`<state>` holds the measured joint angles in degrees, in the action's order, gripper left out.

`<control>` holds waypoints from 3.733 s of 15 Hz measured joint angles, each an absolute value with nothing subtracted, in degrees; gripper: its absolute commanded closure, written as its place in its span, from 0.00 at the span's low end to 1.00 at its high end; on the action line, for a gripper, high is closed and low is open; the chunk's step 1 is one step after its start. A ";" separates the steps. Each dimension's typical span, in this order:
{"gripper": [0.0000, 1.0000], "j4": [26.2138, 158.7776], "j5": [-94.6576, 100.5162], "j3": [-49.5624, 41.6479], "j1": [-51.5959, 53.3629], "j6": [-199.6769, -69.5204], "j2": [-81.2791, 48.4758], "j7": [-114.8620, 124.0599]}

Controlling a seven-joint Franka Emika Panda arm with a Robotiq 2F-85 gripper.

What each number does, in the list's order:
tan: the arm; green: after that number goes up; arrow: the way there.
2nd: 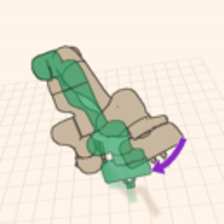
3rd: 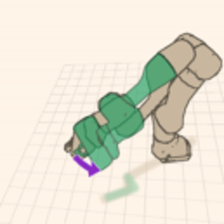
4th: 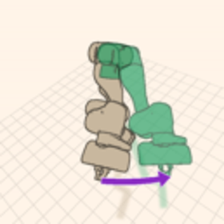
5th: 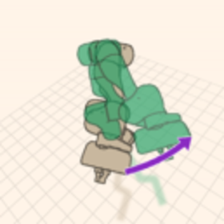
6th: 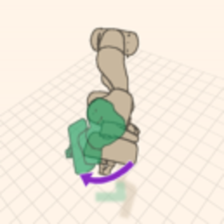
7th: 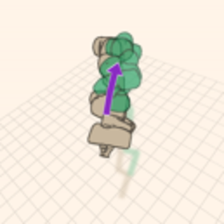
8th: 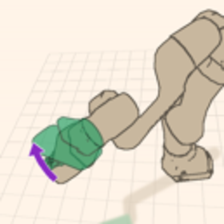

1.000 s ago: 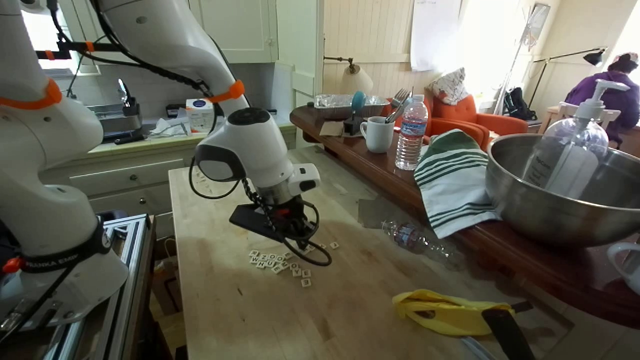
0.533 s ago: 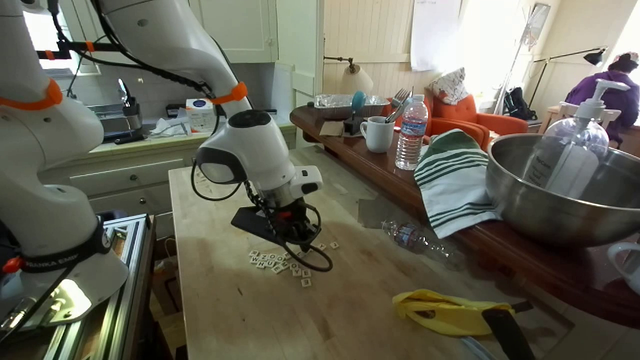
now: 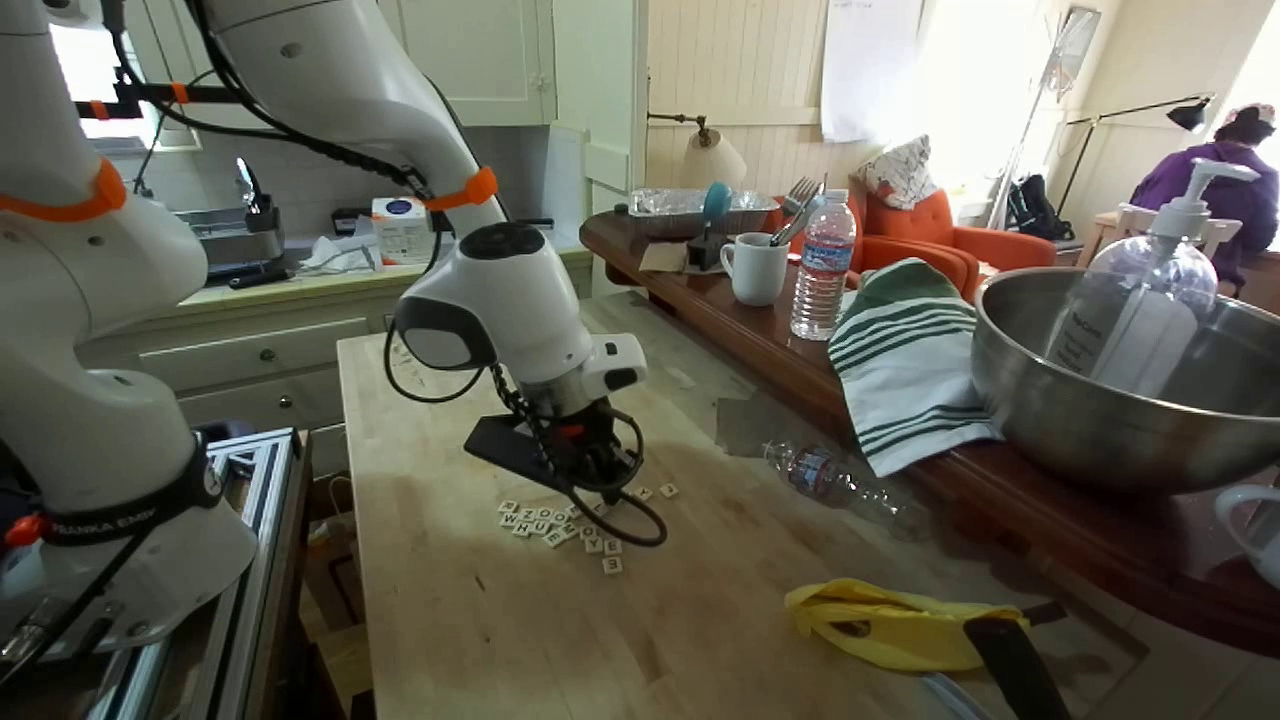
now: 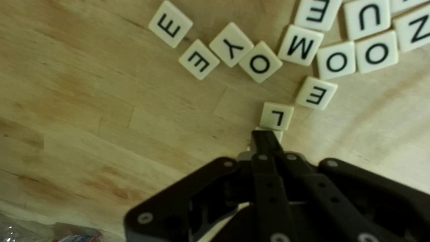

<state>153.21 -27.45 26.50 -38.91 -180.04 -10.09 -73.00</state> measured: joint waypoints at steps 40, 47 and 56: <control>1.00 148.42 -27.41 25.66 -31.19 -179.60 -13.63 -61.92; 1.00 147.63 -27.41 25.18 -30.47 -177.31 -13.52 -58.95; 1.00 147.08 -26.97 23.33 -28.12 -174.98 -13.08 -56.52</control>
<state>147.08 -26.97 23.33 -28.12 -174.98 -13.08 -56.52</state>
